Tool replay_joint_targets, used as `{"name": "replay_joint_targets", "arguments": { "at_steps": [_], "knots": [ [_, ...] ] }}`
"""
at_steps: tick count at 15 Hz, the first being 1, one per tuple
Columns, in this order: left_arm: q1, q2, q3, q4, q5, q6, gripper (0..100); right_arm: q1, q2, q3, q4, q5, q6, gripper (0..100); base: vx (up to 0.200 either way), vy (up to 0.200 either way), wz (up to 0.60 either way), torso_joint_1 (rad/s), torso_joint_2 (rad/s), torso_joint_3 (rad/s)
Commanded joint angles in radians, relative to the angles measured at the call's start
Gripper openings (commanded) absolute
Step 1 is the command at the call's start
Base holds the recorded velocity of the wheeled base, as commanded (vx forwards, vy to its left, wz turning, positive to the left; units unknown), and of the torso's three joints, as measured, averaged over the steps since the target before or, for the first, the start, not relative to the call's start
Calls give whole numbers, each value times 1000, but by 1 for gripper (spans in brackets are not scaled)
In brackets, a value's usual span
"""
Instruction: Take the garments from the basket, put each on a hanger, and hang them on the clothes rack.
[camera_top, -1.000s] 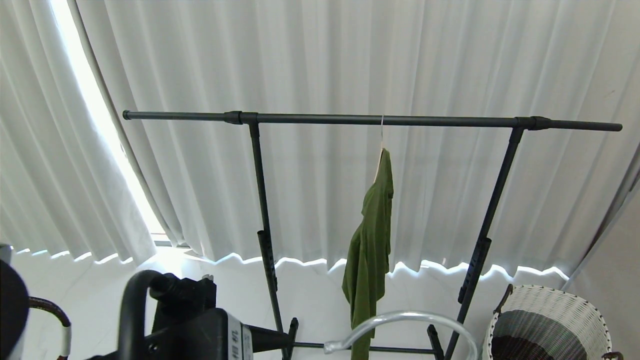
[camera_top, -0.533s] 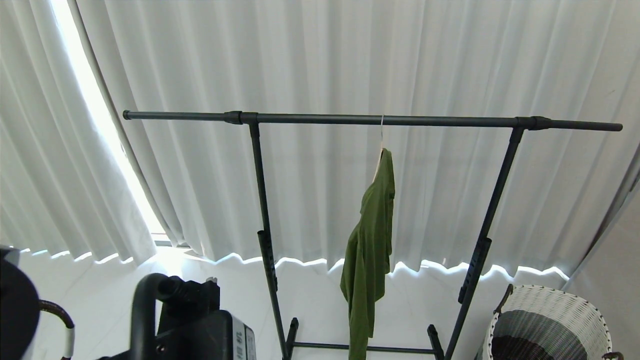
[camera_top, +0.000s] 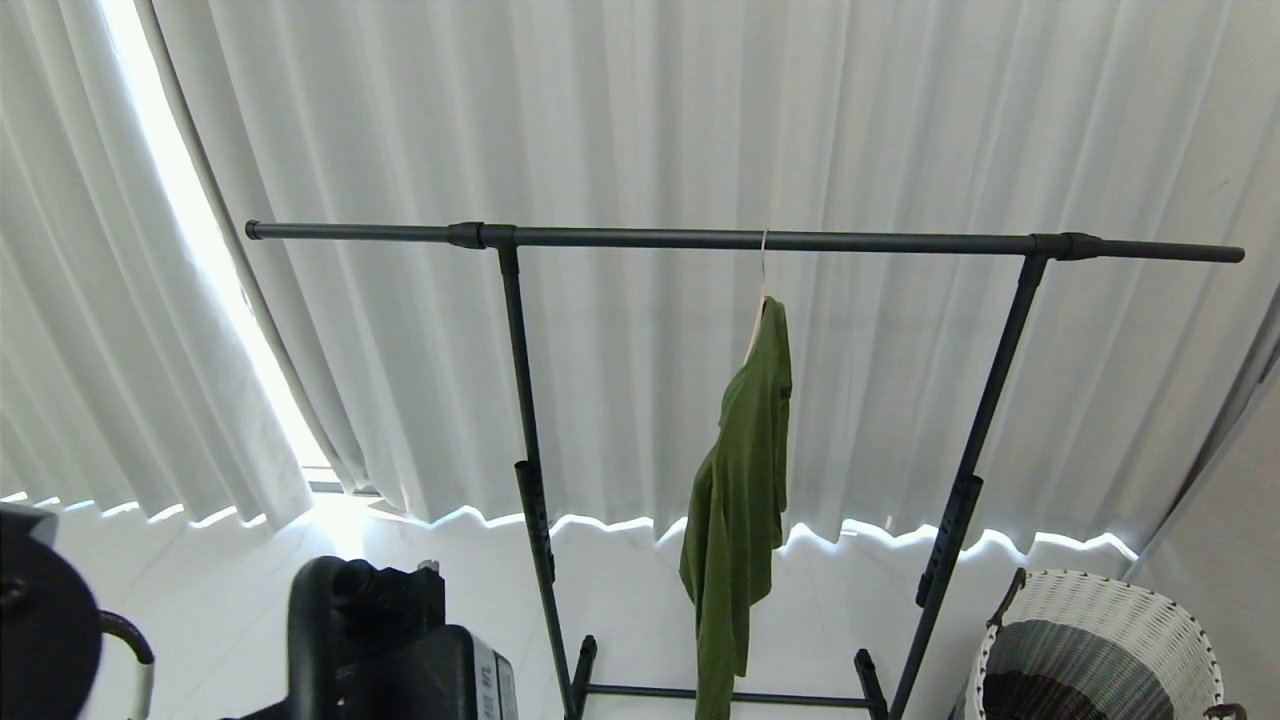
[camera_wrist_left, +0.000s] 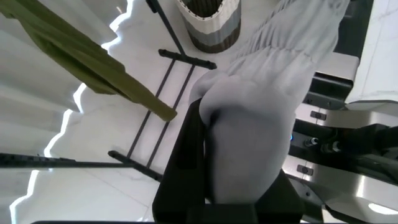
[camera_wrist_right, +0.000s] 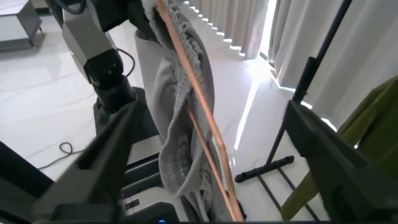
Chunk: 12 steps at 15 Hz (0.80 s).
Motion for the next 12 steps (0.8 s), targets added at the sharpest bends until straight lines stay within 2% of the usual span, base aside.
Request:
{"name": "replay_joint_targets", "arguments": {
  "at_steps": [1,2,3,4,5,7,9,10,12],
  "knots": [
    [3,1,11,-1,56,-4,0,-9,2,0,2,0,0,100,0,0,0,0,0,0],
    [3,3,16,-3,122,-9,0,-30,4,2,2,0,0,100,0,0,0,0,0,0],
    [3,3,20,-3,156,-12,0,-47,5,2,3,2,1,100,0,0,0,0,0,0],
    [10,1,31,-3,234,-26,0,-101,16,2,5,9,3,100,0,0,0,0,0,0],
    [26,3,33,-4,266,-49,0,-130,28,0,5,9,4,100,0,0,0,0,0,0],
    [35,4,10,-3,305,-219,0,-205,74,-1,5,16,13,100,0,0,0,0,0,0],
    [35,18,-30,-3,314,-376,0,-269,119,-11,5,66,30,100,0,0,0,0,0,0],
    [35,21,-50,-3,314,-425,0,-289,139,-18,5,98,35,100,0,0,0,0,0,0],
    [35,22,-81,-4,332,-452,0,-297,188,-37,5,123,53,100,0,0,0,0,0,0]
  ]
}}
